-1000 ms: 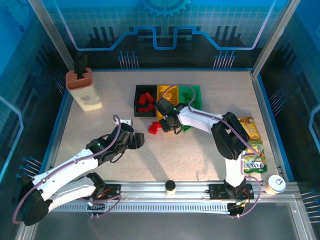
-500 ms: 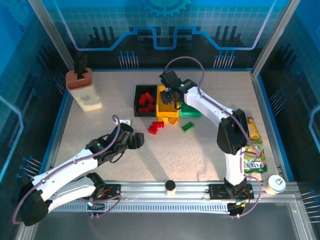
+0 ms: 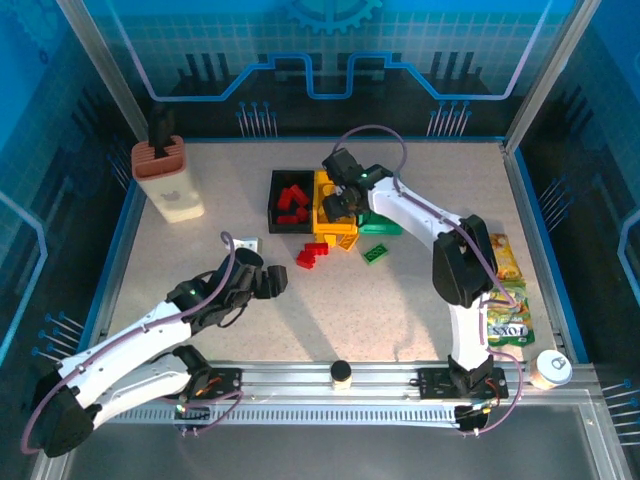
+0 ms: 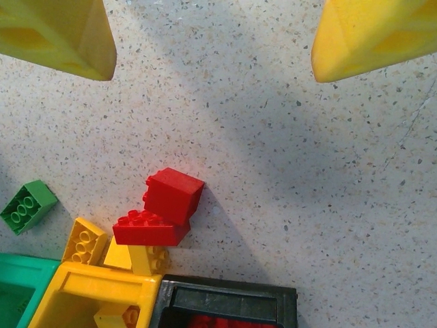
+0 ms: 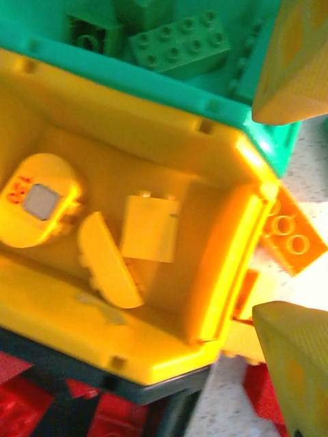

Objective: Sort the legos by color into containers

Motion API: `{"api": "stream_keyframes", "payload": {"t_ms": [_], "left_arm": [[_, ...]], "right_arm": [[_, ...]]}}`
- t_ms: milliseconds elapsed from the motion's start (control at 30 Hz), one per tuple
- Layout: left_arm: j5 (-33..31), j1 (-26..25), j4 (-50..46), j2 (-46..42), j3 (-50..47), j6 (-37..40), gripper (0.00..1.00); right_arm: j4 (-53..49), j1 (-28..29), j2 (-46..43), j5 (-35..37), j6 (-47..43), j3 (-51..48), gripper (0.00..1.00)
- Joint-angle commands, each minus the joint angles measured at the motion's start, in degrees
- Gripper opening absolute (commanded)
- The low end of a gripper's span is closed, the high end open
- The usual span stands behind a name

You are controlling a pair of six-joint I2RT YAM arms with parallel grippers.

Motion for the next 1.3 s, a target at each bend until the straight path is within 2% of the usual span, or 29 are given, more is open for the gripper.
{"api": "stream_keyframes", "payload": {"t_ms": [0,200,300,500,967,1267], "left_arm": [[0.72,-0.46,0.70,1.05,-0.16,0.53,0.77],[1.85,-0.38,3.18,3.74,0.19,0.40,0.77],[3.95,-0.05,4.97,6.19,0.41,0.56,0.79],[8.34,0.00,4.46,17.82,5.93,3.15,0.82],[6.27,1.89,0.23,43.59,24.72,9.06,0.82],[4.07,2.17,-2.45,53.70,32.34,12.23,0.76]], "right_arm": [[3.18,1.22,-6.01,0.74,2.38,-5.83,0.68],[7.31,3.13,-9.37,-2.55,3.56,-13.13,0.59],[8.59,4.16,-9.52,-4.48,4.59,-14.99,0.59],[11.64,4.52,-13.27,-4.13,7.05,-20.29,0.60],[14.41,0.12,-29.38,-2.44,9.05,-34.35,0.68],[17.12,-2.54,-34.71,-4.81,9.99,-40.87,0.68]]}}
